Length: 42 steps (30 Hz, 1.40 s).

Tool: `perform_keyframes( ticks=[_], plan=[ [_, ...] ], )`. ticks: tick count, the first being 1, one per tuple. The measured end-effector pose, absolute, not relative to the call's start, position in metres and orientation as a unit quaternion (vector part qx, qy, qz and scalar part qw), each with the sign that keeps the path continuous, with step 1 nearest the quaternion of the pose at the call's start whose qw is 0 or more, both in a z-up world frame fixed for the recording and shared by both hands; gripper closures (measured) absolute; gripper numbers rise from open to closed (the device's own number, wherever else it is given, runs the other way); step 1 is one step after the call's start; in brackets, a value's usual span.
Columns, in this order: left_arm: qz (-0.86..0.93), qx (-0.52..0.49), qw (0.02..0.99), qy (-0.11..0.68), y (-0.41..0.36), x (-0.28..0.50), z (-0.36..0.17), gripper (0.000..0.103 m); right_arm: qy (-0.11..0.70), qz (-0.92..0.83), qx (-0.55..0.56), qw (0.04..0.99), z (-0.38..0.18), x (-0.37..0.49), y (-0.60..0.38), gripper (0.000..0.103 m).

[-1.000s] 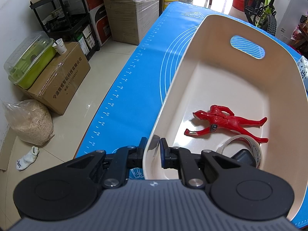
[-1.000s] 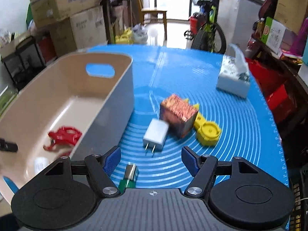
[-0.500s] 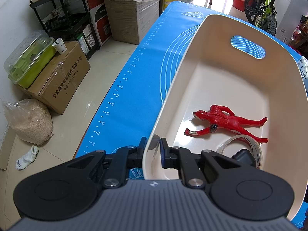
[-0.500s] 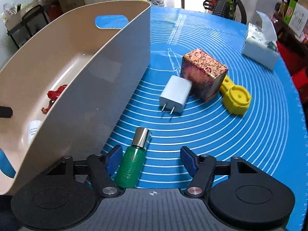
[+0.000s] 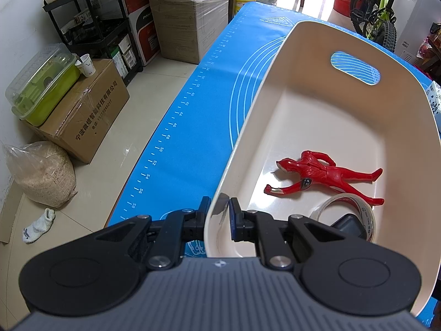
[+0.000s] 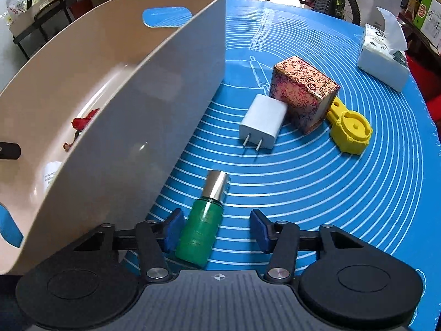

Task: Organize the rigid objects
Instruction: 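Move the right tool to the green bottle and close on it, then carry the green bottle into the bin and open the right tool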

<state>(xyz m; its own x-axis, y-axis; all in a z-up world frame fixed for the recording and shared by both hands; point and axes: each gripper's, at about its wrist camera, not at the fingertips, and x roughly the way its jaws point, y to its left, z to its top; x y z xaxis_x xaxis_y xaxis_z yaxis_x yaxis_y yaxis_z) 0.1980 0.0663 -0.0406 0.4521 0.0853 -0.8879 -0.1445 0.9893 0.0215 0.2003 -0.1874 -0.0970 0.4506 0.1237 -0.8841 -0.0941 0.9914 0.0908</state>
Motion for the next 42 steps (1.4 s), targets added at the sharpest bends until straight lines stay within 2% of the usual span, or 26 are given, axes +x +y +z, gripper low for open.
perform_keyframes(
  ticks=[5, 6, 17, 28, 34, 42],
  plan=[
    [0.068, -0.028, 0.852, 0.519, 0.066, 0.198, -0.041, 0.087, 0.518, 0.081, 0.02, 0.851, -0.096, 0.2, -0.185, 0.069],
    [0.068, -0.027, 0.852, 0.519, 0.066, 0.198, -0.041, 0.087, 0.518, 0.08, 0.018, 0.851, -0.097, 0.2, -0.185, 0.07],
    [0.068, -0.028, 0.852, 0.519, 0.066, 0.198, -0.041, 0.087, 0.477, 0.031, 0.037, 0.878, -0.076, 0.198, -0.203, 0.07],
    [0.068, -0.028, 0.852, 0.519, 0.066, 0.198, -0.04, 0.087, 0.369, -0.01, 0.059, 0.927, -0.017, 0.183, -0.211, 0.07],
    [0.068, -0.028, 0.852, 0.519, 0.066, 0.198, -0.04, 0.087, 0.321, 0.013, 0.056, 0.945, 0.01, 0.182, -0.195, 0.07],
    [0.068, -0.029, 0.851, 0.519, 0.065, 0.198, -0.041, 0.087, 0.314, 0.073, 0.014, 0.947, 0.016, 0.197, -0.146, 0.07]
  ],
)
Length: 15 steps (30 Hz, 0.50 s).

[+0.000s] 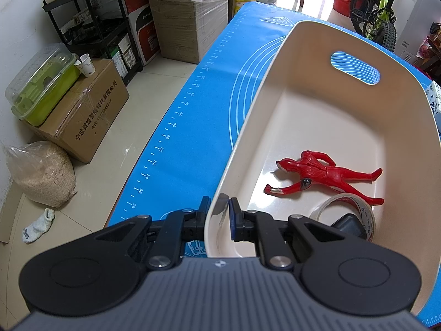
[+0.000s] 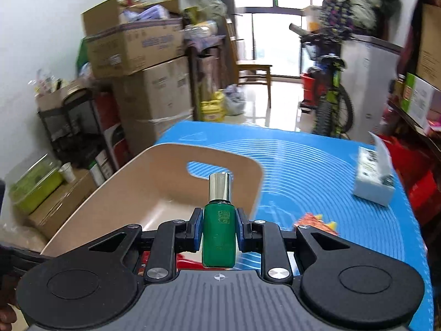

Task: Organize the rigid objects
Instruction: 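Carry the green bottle into the bin and open the right tool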

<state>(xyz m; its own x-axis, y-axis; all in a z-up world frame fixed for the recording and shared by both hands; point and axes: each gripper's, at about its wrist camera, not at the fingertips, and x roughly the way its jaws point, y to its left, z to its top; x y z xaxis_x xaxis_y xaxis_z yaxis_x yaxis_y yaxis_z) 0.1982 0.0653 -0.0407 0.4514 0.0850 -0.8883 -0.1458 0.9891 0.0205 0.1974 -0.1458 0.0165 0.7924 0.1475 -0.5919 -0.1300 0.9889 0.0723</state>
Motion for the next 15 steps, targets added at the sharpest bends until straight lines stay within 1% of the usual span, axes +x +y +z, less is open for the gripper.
perform_keyframes(
  ticks=[4, 12, 15],
  plan=[
    [0.068, -0.029, 0.852, 0.519, 0.065, 0.198, -0.041, 0.087, 0.334, 0.096, -0.006, 0.938, 0.007, 0.205, -0.124, 0.07],
    [0.068, -0.027, 0.852, 0.519, 0.064, 0.198, -0.041, 0.087, 0.412, 0.127, -0.067, 0.9, -0.027, 0.214, -0.088, 0.07],
    [0.068, -0.025, 0.852, 0.518, 0.064, 0.198, -0.041, 0.087, 0.425, 0.136, -0.093, 0.89, -0.035, 0.213, -0.077, 0.07]
  ],
)
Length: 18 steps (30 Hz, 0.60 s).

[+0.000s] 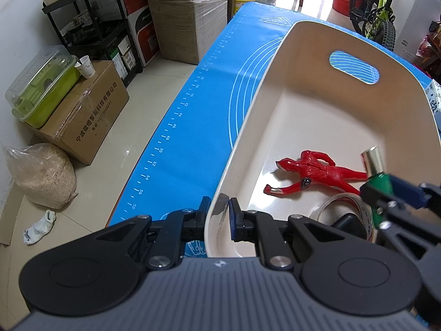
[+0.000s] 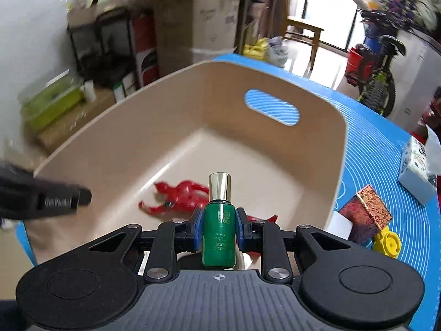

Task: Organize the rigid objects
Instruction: 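Carry the green bottle into the bin and open the right tool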

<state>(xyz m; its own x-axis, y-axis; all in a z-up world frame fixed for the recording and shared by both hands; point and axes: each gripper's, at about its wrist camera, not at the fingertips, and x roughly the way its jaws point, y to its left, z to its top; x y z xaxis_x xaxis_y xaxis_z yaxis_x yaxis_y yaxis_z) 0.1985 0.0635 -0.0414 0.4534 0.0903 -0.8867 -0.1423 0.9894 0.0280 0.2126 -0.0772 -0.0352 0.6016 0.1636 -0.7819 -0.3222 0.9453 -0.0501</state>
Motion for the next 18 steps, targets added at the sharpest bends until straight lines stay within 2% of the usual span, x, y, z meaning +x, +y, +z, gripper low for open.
perform_keyframes(
  ticks=[6, 8, 12, 16, 18],
  plan=[
    [0.068, -0.025, 0.852, 0.518, 0.064, 0.199, -0.041, 0.087, 0.436, 0.145, -0.105, 0.882, -0.041, 0.212, -0.074, 0.068],
    [0.068, -0.025, 0.852, 0.518, 0.064, 0.199, -0.041, 0.087, 0.433, 0.146, -0.102, 0.883, -0.04, 0.211, -0.077, 0.064],
    [0.068, -0.024, 0.852, 0.518, 0.064, 0.198, -0.041, 0.087, 0.428, 0.149, -0.09, 0.887, -0.035, 0.211, -0.082, 0.061],
    [0.069, -0.025, 0.852, 0.518, 0.064, 0.198, -0.041, 0.087, 0.405, 0.15, -0.08, 0.898, -0.02, 0.204, -0.089, 0.048],
    [0.069, -0.025, 0.852, 0.518, 0.064, 0.198, -0.041, 0.087, 0.388, 0.145, -0.065, 0.908, -0.009, 0.201, -0.099, 0.045]
  ],
)
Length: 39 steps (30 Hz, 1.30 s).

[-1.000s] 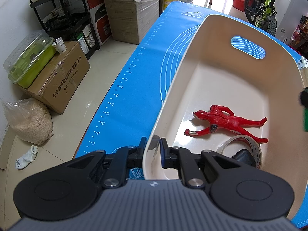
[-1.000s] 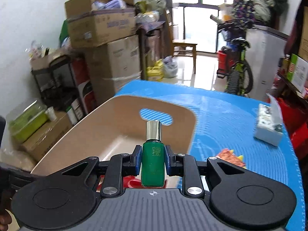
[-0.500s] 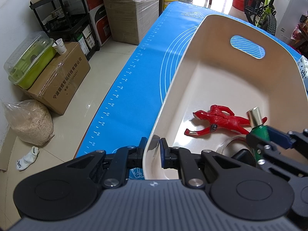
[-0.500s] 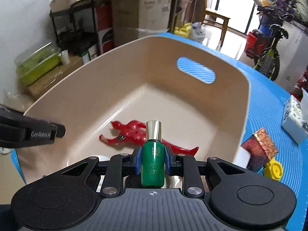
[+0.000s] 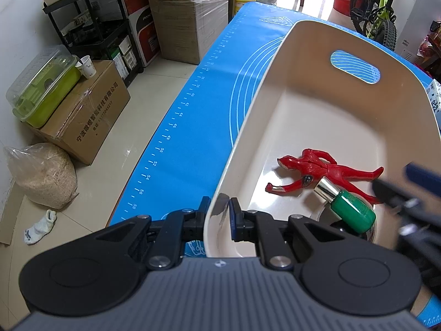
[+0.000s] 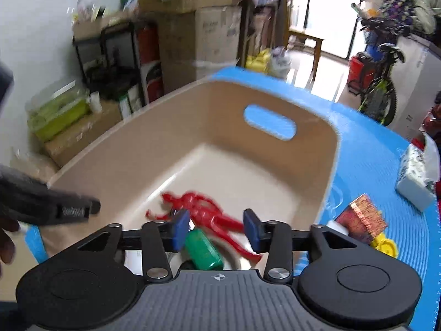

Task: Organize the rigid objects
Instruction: 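Carry the green bottle into the bin and open the right tool, then grasp the red patterned box with the right tool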

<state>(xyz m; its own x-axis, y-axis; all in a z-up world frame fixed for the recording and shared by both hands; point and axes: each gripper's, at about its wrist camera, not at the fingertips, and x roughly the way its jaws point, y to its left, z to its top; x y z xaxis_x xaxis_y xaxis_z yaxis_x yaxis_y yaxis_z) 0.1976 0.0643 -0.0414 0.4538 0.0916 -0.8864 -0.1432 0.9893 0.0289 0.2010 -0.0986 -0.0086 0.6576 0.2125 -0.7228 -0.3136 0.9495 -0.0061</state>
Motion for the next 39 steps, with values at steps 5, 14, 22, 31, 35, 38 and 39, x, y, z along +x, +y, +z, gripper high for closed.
perform_keyframes(
  ticks=[5, 14, 22, 31, 35, 38, 39],
  plan=[
    [0.069, -0.025, 0.852, 0.518, 0.064, 0.198, -0.041, 0.087, 0.341, 0.12, -0.035, 0.932, 0.016, 0.198, -0.129, 0.039],
    [0.069, -0.024, 0.852, 0.518, 0.064, 0.197, -0.041, 0.087, 0.332, 0.047, -0.011, 0.942, 0.009, 0.216, -0.189, 0.032],
    [0.069, -0.022, 0.852, 0.518, 0.065, 0.197, -0.04, 0.086, 0.325, 0.0, -0.004, 0.946, -0.033, 0.233, -0.233, 0.032],
    [0.069, -0.022, 0.852, 0.518, 0.065, 0.198, -0.039, 0.086, 0.359, -0.012, 0.033, 0.933, -0.075, 0.254, -0.257, 0.031],
    [0.068, -0.016, 0.852, 0.519, 0.064, 0.199, -0.039, 0.086, 0.358, -0.018, 0.024, 0.933, -0.085, 0.261, -0.262, 0.03],
    [0.069, -0.017, 0.852, 0.519, 0.065, 0.199, -0.04, 0.086, 0.357, -0.018, 0.019, 0.934, -0.09, 0.264, -0.265, 0.03],
    [0.069, -0.014, 0.852, 0.518, 0.063, 0.199, -0.039, 0.086, 0.356, -0.015, 0.018, 0.934, -0.093, 0.266, -0.266, 0.03]
  ],
)
